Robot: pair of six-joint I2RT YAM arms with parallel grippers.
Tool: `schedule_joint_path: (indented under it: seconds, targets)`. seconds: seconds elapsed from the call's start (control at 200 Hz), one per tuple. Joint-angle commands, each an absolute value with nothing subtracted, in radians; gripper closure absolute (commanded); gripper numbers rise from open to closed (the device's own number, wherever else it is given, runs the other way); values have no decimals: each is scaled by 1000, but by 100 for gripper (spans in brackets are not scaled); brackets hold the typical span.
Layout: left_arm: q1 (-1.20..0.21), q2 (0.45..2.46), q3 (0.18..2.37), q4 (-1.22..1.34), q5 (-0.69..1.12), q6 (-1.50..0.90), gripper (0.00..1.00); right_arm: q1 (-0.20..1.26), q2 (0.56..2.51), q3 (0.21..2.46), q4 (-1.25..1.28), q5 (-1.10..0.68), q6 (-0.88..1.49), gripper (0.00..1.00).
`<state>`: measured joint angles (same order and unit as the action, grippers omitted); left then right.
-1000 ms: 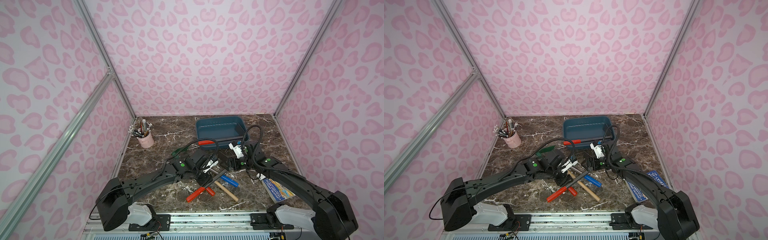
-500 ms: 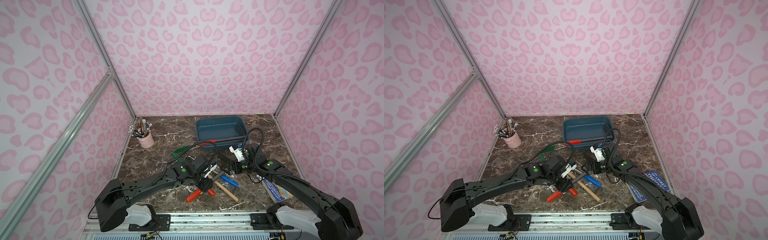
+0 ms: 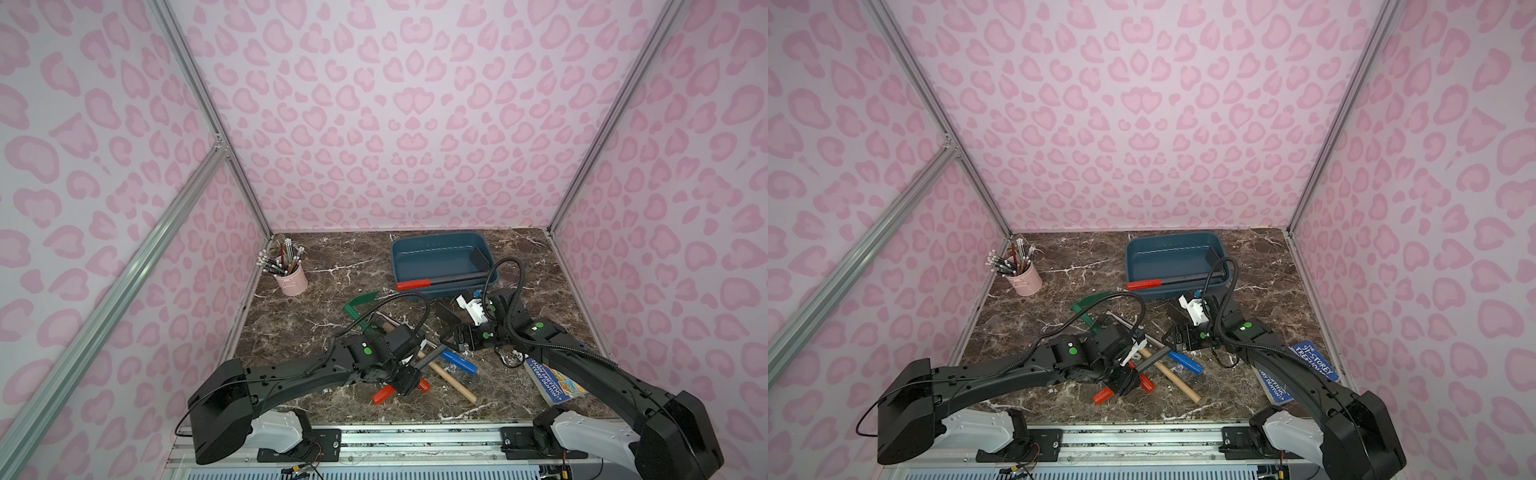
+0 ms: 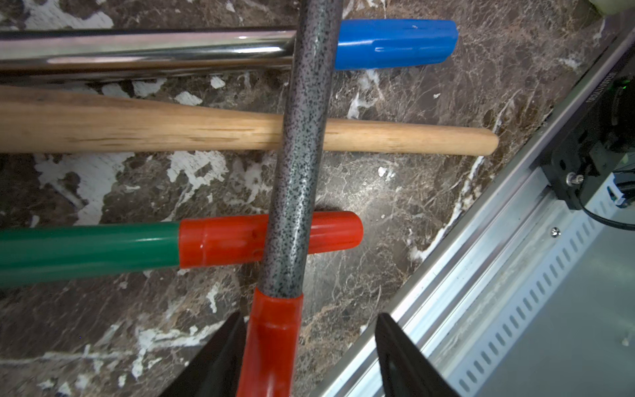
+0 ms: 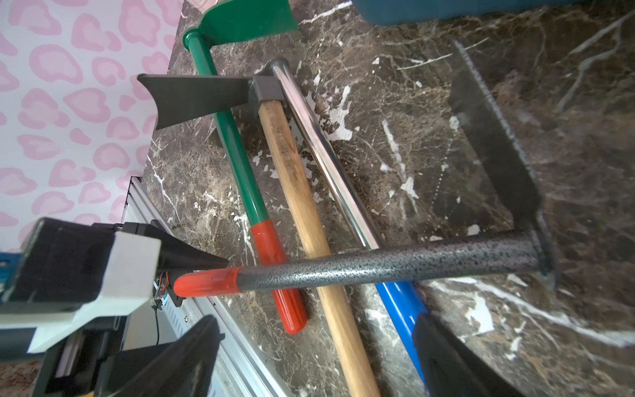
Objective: Put the small hoe into the storage box
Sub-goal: Pick up the hoe from the center of the board.
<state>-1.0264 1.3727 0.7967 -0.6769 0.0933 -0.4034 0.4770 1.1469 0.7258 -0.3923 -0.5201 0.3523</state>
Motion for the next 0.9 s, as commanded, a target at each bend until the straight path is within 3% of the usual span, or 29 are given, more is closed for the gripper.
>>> schedule_joint_path:
  seconds: [0.0,0.895]
  targets:
    - [-1026,1379,796,-667,80,-425,36,492,1137,728,-427,-545,344,8]
    - [-1030,1493,779,-639,58,-422,44,515,1128,710,-510,-616,352,7]
